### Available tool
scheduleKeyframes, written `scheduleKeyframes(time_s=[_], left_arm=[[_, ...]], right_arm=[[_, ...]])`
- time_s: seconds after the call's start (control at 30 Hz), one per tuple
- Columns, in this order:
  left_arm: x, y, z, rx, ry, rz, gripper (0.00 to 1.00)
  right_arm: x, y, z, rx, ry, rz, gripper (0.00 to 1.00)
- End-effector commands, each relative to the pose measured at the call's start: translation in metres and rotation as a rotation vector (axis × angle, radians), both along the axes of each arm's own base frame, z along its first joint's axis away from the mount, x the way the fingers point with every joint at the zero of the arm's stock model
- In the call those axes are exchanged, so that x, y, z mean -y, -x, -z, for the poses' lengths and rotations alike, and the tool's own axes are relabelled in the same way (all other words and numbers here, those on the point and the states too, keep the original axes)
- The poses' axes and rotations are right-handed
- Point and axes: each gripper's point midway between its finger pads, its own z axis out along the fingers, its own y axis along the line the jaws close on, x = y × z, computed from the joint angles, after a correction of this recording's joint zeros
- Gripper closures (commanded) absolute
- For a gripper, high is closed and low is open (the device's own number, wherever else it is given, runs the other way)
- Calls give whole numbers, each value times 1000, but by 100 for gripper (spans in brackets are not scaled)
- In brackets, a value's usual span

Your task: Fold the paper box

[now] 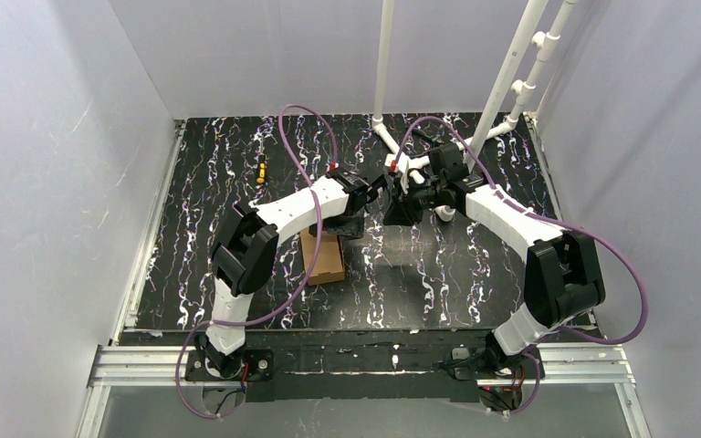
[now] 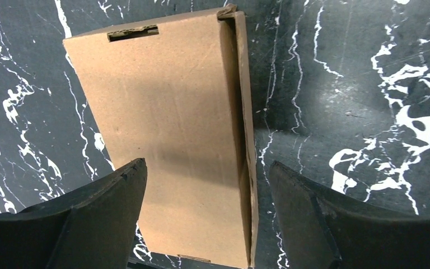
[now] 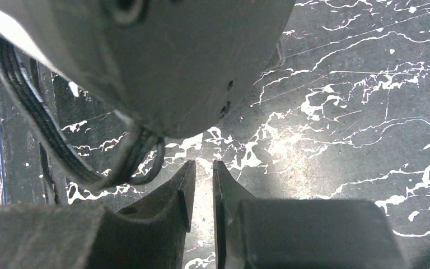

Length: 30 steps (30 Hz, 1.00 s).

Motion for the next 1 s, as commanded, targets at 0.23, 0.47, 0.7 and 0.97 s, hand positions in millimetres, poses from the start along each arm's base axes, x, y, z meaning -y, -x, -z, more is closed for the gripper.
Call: scheduleKeyframes(time_s=[0.23, 0.47, 0.7, 0.97], left_arm=[[-38, 8, -8, 23, -109, -12, 34], [-57, 13, -17, 34, -98, -30, 41], [-67, 20, -20, 37, 55, -19, 53], [-64, 32, -44, 96, 196, 181, 34]], right_arm=[[-2, 7, 7, -39, -10, -34, 74], [-3, 10, 11, -61, -16, -46, 74], [-8, 15, 19, -85, -11, -65, 75], [-19, 27, 26, -105, -10, -108, 75]])
